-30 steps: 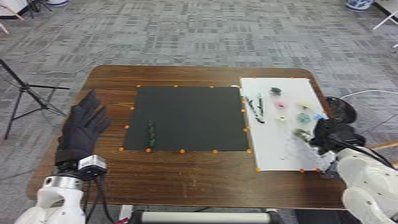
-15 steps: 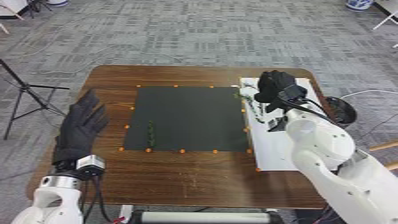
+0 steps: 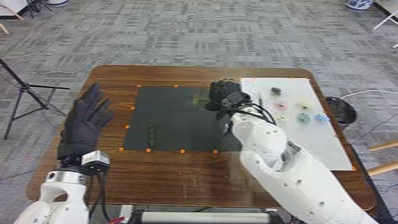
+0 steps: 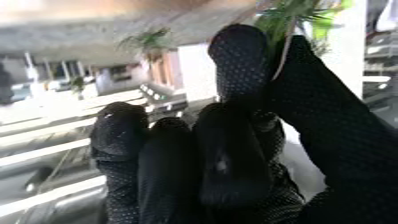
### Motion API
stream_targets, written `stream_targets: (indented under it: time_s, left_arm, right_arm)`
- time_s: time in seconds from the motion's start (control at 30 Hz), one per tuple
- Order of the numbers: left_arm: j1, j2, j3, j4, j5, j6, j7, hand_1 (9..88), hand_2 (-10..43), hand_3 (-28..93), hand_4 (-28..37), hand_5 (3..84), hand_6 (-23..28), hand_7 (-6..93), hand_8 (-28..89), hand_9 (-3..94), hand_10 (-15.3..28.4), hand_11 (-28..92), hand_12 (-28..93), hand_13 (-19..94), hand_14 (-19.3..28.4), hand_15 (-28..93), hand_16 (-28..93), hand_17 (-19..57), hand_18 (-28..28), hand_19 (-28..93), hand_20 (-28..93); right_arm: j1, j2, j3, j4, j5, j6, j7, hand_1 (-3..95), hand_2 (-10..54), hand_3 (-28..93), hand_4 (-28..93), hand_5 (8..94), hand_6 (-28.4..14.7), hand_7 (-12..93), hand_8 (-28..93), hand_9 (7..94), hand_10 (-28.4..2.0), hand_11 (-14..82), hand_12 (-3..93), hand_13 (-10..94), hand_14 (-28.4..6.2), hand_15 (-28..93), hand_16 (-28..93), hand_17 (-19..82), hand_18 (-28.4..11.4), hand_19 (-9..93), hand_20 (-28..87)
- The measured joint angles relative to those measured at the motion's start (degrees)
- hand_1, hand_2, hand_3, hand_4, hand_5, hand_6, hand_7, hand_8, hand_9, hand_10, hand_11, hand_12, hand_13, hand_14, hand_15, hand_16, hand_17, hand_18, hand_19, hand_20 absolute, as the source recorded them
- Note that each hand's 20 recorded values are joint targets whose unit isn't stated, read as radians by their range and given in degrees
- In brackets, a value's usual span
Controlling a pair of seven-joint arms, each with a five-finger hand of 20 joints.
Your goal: Arrange flowers
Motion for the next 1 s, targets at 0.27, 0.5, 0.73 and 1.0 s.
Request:
stream_targets:
  time_s: [0.27, 0.5, 0.73, 1.0]
  left_arm:
    - [1.3, -0.62, -0.57, 0.96, -0.84, -0.38, -0.60, 27.0, -1.4, 51, -27.8, 22.5, -0.4, 16.4, -9, 17.6, 8.7, 8, 19, 14, 11.2, 3, 10, -14.5, 19.0, 39, 7]
    - [2.3, -0.82, 0.98, 3.38, -1.25, -0.71, -2.27, 27.0, -1.4, 50, -27.7, 22.4, -0.3, 16.4, -9, 17.4, 8.8, 8, 19, 14, 11.2, 3, 11, -14.6, 18.9, 39, 7]
    - [0.3, -0.83, 3.33, 4.74, -0.82, -2.34, -3.57, 27.0, -1.4, 50, -27.7, 22.3, -0.3, 16.4, -9, 17.3, 8.7, 8, 19, 14, 11.2, 3, 11, -14.5, 18.9, 39, 7]
    - [-1.4, -0.83, 4.50, 4.93, -0.31, -4.05, -4.57, 26.9, -1.4, 51, -27.8, 22.2, -0.4, 16.4, -9, 17.3, 8.7, 8, 19, 14, 11.1, 3, 11, -14.6, 18.9, 39, 8]
  right_arm:
    - [-4.1, -3.4, -1.9, 2.1, -1.1, -1.9, 1.3, 35.4, -2.3, 87, -13, 89.2, 2.0, 46, 17, 92.3, -7.9, 70.4, 47.7, 90, -8.3, 93, 34, 47, -21.2, 93, 35]
    - [-5.4, -7.2, -3.3, 4.3, -2.3, -2.7, 2.9, 34.9, 1.6, 87, -17, 90.1, 2.2, 45, 8, 92.7, -7.8, 69.3, 47.3, 90, -7.9, 92, 34, 48, -21.3, 93, 34]
    - [-3.8, -11.9, -4.6, 7.5, -3.5, -3.5, 6.0, 33.5, 5.7, 85, -18, 90.5, 2.7, 46, -6, 93.1, -7.4, 67.4, 46.3, 91, -7.3, 92, 35, 48, -21.2, 93, 33]
    - [-3.6, -14.2, -4.4, 8.7, -2.9, -2.6, 8.3, 32.7, 7.5, 84, -18, 92.1, 2.9, 45, -6, 93.7, -7.4, 66.4, 45.3, 91, -7.4, 91, 34, 49, -21.2, 93, 34]
